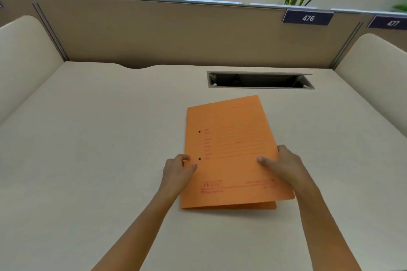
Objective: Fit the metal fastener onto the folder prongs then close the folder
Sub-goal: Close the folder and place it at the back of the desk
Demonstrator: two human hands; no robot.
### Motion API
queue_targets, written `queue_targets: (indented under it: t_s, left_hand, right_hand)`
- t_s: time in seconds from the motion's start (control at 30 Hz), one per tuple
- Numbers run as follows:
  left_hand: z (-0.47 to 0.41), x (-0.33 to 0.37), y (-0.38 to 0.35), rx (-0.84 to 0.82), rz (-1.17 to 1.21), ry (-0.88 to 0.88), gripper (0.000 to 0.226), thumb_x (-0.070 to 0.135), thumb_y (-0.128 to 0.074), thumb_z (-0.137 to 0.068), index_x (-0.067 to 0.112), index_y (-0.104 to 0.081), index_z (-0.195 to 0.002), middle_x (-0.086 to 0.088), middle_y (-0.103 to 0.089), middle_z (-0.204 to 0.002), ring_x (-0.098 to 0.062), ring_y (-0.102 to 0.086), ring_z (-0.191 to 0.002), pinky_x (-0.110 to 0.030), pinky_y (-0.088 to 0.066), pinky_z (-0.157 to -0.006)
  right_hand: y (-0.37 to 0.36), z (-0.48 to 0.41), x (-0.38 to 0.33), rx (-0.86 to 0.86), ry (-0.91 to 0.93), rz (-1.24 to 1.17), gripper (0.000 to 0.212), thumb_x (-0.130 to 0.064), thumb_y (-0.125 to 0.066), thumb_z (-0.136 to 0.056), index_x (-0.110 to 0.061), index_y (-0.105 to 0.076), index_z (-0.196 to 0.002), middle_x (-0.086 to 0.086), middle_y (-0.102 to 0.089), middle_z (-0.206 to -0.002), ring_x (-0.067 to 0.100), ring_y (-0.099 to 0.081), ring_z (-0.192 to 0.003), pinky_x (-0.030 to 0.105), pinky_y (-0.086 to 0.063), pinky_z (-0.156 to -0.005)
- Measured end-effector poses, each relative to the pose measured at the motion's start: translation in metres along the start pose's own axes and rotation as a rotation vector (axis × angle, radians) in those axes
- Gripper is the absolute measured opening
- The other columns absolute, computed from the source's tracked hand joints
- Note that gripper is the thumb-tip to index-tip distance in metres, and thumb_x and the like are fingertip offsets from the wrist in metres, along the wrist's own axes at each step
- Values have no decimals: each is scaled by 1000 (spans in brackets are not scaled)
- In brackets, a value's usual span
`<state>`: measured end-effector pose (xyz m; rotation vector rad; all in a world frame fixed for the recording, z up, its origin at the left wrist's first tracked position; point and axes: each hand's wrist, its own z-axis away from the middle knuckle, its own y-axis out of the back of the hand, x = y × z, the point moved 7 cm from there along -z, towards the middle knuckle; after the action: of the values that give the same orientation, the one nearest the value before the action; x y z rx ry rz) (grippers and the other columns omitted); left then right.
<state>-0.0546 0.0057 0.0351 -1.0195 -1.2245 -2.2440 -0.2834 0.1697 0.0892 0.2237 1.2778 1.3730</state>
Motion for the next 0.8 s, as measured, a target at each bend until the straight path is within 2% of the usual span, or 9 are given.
queue_targets:
  t_s: [0.1,0.27,0.4,0.47,0.57,0.63,0.7,0.8]
  left_hand:
    - [0,-5,4,63,24,14,48,25,-62,-87,12,-46,-131,-13,-55,-128,-24,-58,-109,-26,-42,-80]
    - [-4,-15,11,105,91,79,53,26,-69,-82,7,-44,-124,-11,-65,-114,-27,-61,-104,-32,-46,-83]
    - [-9,-22,16,103,178,129,58,28,-78,-74,7,-46,-118,-8,-69,-102,-27,-65,-98,-38,-52,-86]
    - [-12,-21,18,99,178,109,43,26,-78,-74,10,-57,-107,-5,-68,-96,-24,-66,-95,-36,-54,-83]
    - [-14,-17,28,153,246,65,20,21,-77,-75,17,-64,-89,1,-68,-82,-14,-65,-80,-34,-56,-79]
    - [-18,-13,40,220,298,47,18,21,-76,-76,17,-67,-92,2,-68,-83,-10,-63,-75,-27,-53,-72]
    - [-26,-8,54,295,326,31,23,23,-75,-77,16,-70,-98,1,-68,-87,-13,-62,-79,-21,-46,-65]
    - [-41,2,79,405,362,28,29,24,-74,-78,13,-70,-105,-1,-69,-90,-15,-61,-81,-25,-44,-72]
  right_hand:
    - [-19,-8,14,6,-84,11,60,-43,-68,-83,-7,-44,-123,15,-58,-122,33,-58,-107,34,-42,-75]
    - [-34,-10,18,143,-174,34,63,-40,-74,-79,-3,-44,-120,18,-56,-121,37,-58,-107,35,-41,-69]
    - [-43,-15,19,141,-233,-9,66,-32,-79,-75,0,-42,-120,19,-58,-119,38,-59,-106,35,-42,-68]
    - [-46,-20,17,158,-211,-73,59,-30,-79,-75,-2,-47,-115,17,-61,-115,36,-60,-102,35,-44,-68]
    - [-46,-23,7,236,-139,-152,47,-27,-75,-79,-4,-52,-112,16,-64,-112,36,-60,-99,36,-46,-71]
    - [-44,-25,-8,284,-91,-185,45,-23,-73,-82,-4,-52,-117,15,-63,-115,36,-60,-103,37,-45,-75]
    - [-41,-28,-28,320,-40,-227,47,-20,-70,-84,-4,-51,-123,14,-63,-119,35,-59,-108,38,-45,-81]
    - [-36,-39,-65,358,93,-304,38,-14,-67,-86,-5,-56,-121,13,-65,-117,32,-61,-106,37,-47,-86]
